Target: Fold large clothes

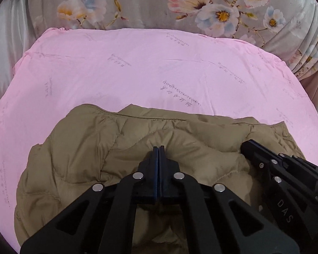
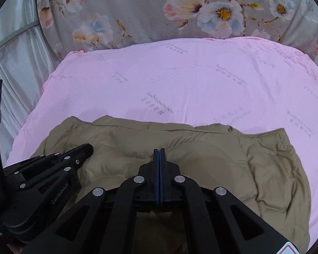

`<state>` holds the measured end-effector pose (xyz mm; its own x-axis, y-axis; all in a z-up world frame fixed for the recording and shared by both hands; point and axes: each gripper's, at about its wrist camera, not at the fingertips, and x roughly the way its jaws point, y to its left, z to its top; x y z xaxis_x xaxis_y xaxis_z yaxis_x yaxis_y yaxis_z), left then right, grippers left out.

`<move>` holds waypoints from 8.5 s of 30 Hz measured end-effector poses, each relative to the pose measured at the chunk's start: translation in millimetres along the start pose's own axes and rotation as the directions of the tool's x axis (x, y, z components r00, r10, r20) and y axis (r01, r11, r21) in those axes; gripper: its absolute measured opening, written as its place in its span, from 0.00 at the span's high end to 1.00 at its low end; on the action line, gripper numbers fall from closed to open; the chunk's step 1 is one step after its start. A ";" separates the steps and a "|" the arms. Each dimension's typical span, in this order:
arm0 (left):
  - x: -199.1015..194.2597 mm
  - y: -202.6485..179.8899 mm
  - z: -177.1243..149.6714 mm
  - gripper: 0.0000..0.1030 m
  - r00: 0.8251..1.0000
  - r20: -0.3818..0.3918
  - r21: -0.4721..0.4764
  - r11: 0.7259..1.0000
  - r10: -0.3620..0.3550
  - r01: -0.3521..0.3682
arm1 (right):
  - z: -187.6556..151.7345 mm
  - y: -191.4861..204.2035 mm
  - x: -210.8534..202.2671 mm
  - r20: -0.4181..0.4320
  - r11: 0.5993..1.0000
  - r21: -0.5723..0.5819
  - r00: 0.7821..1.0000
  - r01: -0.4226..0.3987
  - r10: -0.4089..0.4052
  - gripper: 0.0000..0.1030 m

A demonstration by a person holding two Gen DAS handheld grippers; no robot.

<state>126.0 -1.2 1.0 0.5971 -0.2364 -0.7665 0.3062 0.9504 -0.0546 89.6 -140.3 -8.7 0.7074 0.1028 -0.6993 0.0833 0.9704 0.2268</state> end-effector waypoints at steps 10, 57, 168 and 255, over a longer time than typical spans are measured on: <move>29.1 -0.8 -8.6 1.00 1.000 0.003 -0.008 1.000 0.022 -0.022 | -11.8 -5.8 26.7 -0.034 1.000 0.019 0.999 -0.014 0.015 1.00; -135.9 159.1 -142.0 0.61 0.989 0.038 -0.364 0.919 -0.146 0.150 | -72.3 42.1 -24.5 0.015 0.994 -0.090 0.998 -0.055 0.057 0.95; -40.3 -188.3 -3.8 0.36 0.990 0.015 0.229 0.964 -0.141 0.134 | -83.0 -226.2 -125.1 0.038 0.880 0.476 0.998 0.018 -0.041 0.88; -52.3 -111.6 -27.9 0.13 0.966 -0.137 0.063 0.971 -0.220 0.230 | -141.0 -285.8 -163.6 -0.102 0.834 0.548 0.985 -0.064 0.143 0.65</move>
<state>39.9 -89.3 29.4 0.4082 -0.4095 -0.8159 0.4814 0.8559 -0.1888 -148.8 -403.6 -54.8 0.6370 0.2618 -0.7250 0.4089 0.6825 0.6058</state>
